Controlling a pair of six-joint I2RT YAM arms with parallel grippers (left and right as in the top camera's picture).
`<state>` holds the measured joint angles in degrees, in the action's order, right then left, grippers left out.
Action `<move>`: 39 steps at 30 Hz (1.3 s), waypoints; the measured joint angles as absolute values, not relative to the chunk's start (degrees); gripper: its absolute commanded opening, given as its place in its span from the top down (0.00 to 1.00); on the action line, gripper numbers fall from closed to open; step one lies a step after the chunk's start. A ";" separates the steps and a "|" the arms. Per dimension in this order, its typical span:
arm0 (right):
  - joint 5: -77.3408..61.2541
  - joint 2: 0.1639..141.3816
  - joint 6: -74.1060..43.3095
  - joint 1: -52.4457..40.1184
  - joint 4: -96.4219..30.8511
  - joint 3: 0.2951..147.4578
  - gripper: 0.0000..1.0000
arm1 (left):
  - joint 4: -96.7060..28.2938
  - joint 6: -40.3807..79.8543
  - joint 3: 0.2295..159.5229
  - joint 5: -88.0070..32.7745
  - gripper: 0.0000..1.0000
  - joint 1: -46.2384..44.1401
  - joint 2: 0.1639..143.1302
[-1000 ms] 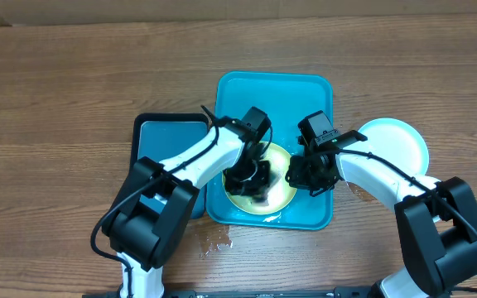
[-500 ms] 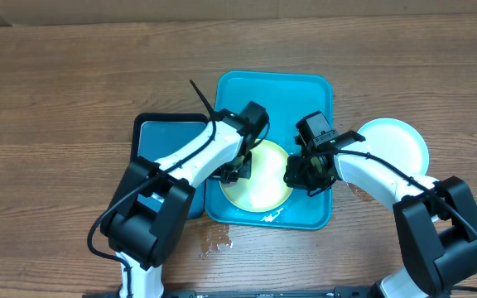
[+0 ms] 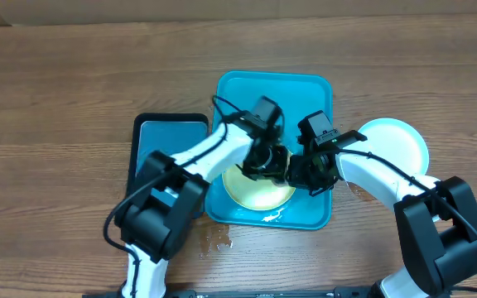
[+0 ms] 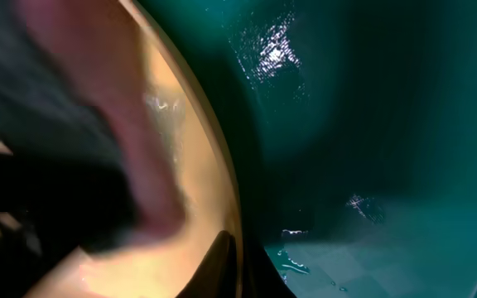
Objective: Clean dirty plates on tray and stack at the side
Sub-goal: 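Scrub the yellow plate with the sponge while right gripper holds it, then return the sponge to the basin with the left gripper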
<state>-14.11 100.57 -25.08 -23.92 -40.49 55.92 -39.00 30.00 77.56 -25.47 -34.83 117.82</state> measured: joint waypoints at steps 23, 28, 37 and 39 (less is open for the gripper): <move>-14.79 100.57 -24.51 -23.83 -40.51 55.92 0.96 | -64.07 31.44 78.17 0.58 0.96 -33.34 115.74; -15.94 100.79 -24.62 -24.80 -39.92 55.92 0.96 | -63.66 31.48 78.15 7.31 0.96 -33.26 115.24; -15.64 100.79 -24.18 -24.47 -40.38 55.92 0.96 | -61.67 32.71 77.21 10.68 0.96 -30.81 102.00; -15.66 100.79 -24.14 -24.47 -40.40 55.92 0.96 | -61.60 32.71 77.23 9.61 0.96 -29.95 96.51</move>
<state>-15.66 100.79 -24.14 -24.47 -40.40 55.92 -61.60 32.71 77.23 9.61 -29.95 96.51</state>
